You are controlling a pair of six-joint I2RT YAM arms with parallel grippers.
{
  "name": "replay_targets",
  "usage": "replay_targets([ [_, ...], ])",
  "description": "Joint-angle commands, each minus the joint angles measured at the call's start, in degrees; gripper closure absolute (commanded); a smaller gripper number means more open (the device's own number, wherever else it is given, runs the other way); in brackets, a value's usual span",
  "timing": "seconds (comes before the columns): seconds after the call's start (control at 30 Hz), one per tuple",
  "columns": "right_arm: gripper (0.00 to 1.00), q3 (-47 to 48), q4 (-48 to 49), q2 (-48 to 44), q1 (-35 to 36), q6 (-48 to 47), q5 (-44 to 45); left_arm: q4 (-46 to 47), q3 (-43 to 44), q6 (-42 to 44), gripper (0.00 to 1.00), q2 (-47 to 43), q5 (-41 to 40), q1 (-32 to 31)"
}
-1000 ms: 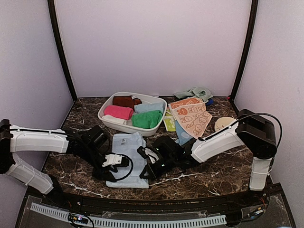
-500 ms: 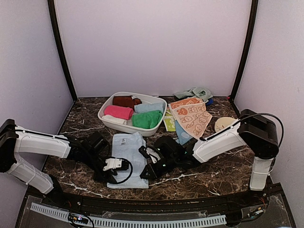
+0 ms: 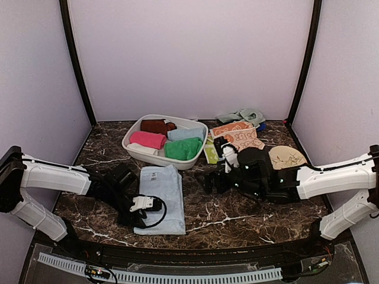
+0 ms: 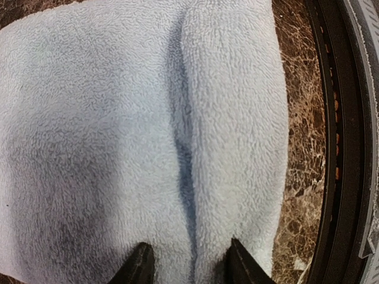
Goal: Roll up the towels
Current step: Roll the towel at the center of the board.
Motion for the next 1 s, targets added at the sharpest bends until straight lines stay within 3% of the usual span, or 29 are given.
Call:
replay_targets([
  [0.0, 0.0, -8.09, 12.72, -6.01, -2.47, -7.43, 5.4, -4.03, 0.72, -0.5, 0.58, 3.63, -2.31, 0.73],
  [0.07, 0.0, -8.9, 14.16, -6.01, 0.34, -18.86, 0.51, -4.73, 1.24, -0.47, 0.58, 4.07, -1.5, 1.33],
  [0.17, 0.01, -6.6, 8.49, -0.75, 10.25, -39.56, 5.55, -6.15, 2.72, 0.12, 0.58, 5.35, -1.02, 2.04],
  [0.27, 0.1, -5.14, 5.92, 4.61, 16.0, -50.24, 5.32, -8.02, 4.46, 0.5, 0.58, 7.17, 0.17, 3.09],
  [0.63, 0.38, 2.23, 17.37, 24.95, 22.03, -67.72, 7.47, -10.87, 7.22, 0.45, 0.58, 10.94, 1.62, 4.8],
  [0.97, 0.52, 8.39, 18.87, 36.13, 21.76, -68.1, 9.35, -11.23, 7.86, 0.58, 0.57, 11.79, 1.24, 5.29],
])
